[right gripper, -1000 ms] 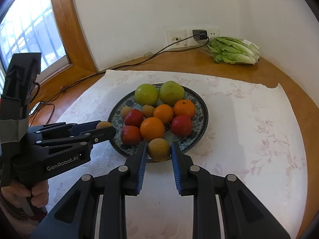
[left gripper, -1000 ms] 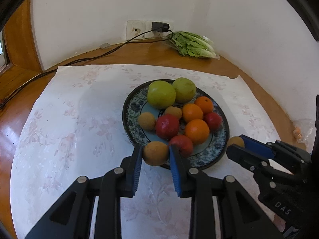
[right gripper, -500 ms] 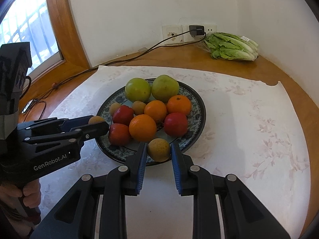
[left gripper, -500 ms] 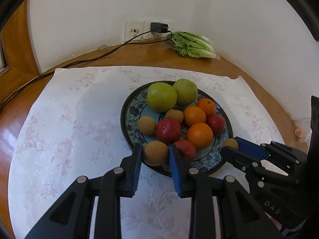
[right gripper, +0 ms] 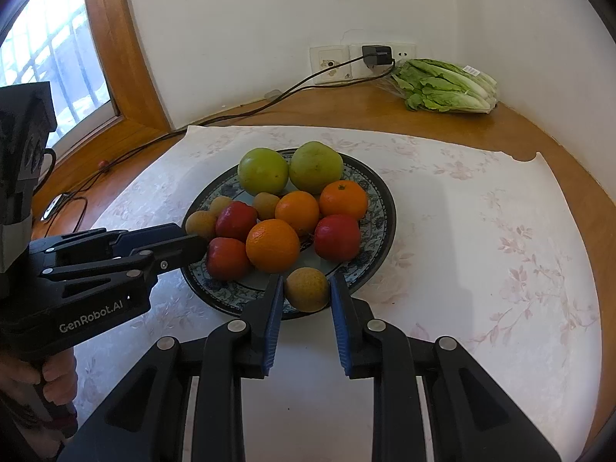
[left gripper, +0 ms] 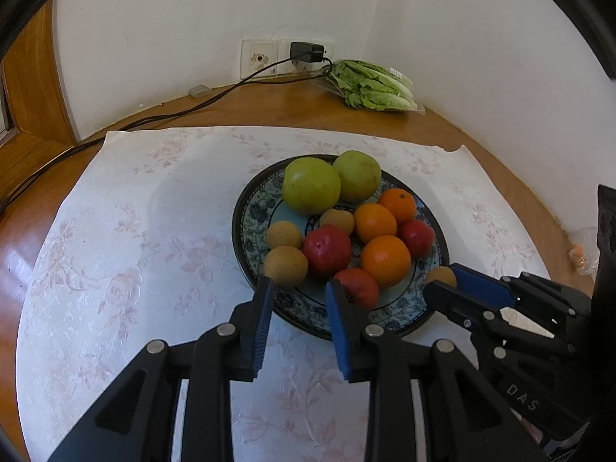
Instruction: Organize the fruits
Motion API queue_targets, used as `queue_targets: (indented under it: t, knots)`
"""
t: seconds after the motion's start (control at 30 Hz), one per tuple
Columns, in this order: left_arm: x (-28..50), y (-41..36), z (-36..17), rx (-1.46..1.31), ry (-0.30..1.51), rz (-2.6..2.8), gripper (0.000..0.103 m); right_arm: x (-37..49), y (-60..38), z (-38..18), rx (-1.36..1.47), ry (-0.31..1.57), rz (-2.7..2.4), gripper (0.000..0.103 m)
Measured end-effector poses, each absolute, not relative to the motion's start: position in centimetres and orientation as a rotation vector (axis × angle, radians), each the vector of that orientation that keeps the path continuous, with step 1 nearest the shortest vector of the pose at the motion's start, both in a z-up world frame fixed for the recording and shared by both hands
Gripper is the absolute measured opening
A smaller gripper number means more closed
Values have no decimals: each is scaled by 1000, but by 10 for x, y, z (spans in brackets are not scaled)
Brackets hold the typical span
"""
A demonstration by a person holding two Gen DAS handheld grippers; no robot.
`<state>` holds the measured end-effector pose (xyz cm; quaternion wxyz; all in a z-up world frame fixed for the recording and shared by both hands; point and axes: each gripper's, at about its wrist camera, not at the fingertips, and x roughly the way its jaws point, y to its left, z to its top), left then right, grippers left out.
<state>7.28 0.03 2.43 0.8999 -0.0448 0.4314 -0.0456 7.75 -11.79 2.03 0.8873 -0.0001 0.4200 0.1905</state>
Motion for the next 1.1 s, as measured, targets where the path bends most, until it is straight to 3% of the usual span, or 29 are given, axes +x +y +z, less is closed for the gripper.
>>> queue_targets:
  t: [0.23, 0.4, 0.53, 0.67, 0.8, 1.1]
  knots:
    - [67, 1, 28, -97, 892, -101, 41, 77, -123, 23, 15, 864, 385, 34]
    - [56, -4, 36, -84, 880, -107, 58, 70, -121, 29, 9, 867, 392, 47]
    - [46, -7, 39, -74, 883, -89, 69, 63, -122, 33, 14, 879, 393, 50]
    - [39, -3, 35, -87, 899, -62, 82, 56, -128, 34, 21, 889, 371, 63]
    - [35, -1, 28, -83, 911, -13, 86, 51, -134, 28, 18, 905, 333, 70]
    - [38, -2, 6, -60, 951, 39, 89, 53, -136, 11, -39, 922, 270, 71]
